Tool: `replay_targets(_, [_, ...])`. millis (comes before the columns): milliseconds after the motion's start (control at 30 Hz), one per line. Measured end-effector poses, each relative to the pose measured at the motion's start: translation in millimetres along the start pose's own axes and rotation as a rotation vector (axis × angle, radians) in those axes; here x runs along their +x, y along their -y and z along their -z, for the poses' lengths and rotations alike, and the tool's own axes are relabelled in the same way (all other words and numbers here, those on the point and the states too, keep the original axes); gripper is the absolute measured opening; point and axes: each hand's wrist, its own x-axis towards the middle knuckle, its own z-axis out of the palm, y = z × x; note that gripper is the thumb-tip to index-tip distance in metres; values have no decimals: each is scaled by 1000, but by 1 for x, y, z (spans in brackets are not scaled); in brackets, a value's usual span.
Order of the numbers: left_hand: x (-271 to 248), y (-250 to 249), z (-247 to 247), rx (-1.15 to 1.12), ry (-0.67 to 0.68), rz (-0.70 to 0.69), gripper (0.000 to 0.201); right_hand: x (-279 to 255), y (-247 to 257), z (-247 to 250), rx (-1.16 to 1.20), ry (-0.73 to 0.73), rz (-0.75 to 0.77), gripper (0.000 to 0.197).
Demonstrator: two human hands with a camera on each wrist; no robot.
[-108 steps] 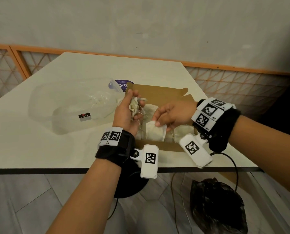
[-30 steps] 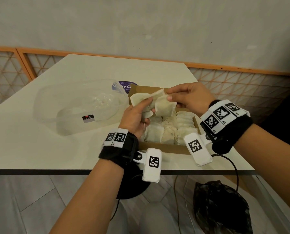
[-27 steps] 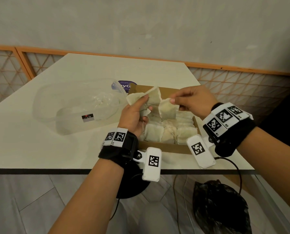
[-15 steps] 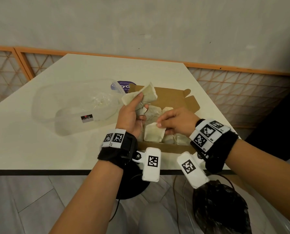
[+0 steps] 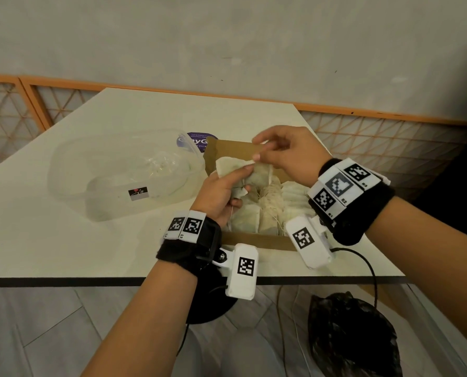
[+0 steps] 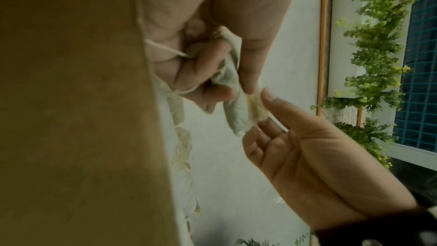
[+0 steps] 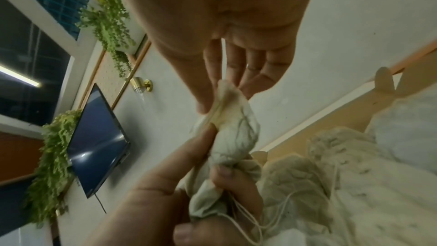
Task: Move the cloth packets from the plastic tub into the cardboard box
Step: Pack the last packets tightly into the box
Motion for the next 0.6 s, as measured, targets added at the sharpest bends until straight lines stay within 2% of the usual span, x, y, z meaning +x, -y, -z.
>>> replay_targets(33, [0,0,0,-1,-4,3,8,1,-1,1,17,-23,-8,14])
replay_targets(133, [0,-1,2,-6,-39,3,6,0,-4,4,139,-28,-54,6])
replay_targets(167, [1,0,2,-7,-51,1,7,-2,-5,6,163,13,-70,13])
replay_targets(267, [2,0,3,-15,-70,-3,6,-7,-10,7,75,192,-69,50])
replay_targets(333, [2,0,2,-1,-74,-1,8,-10,-12,4,24,235,-32,57])
replay_targets(367, [2,0,2,13,-71,4,9,-10,-13,2,20,219,-21,52])
replay_targets(467, [0,0,1,26,-64,13,9,-6,-14,0,55,84,-59,14])
replay_targets(500, [0,-1,1,6,-70,11,9,-5,-14,1,110,44,-94,8])
replay_targets(600, [1,-3,3,-144,-124,-38,9,-3,-13,9,302,-21,-185,7])
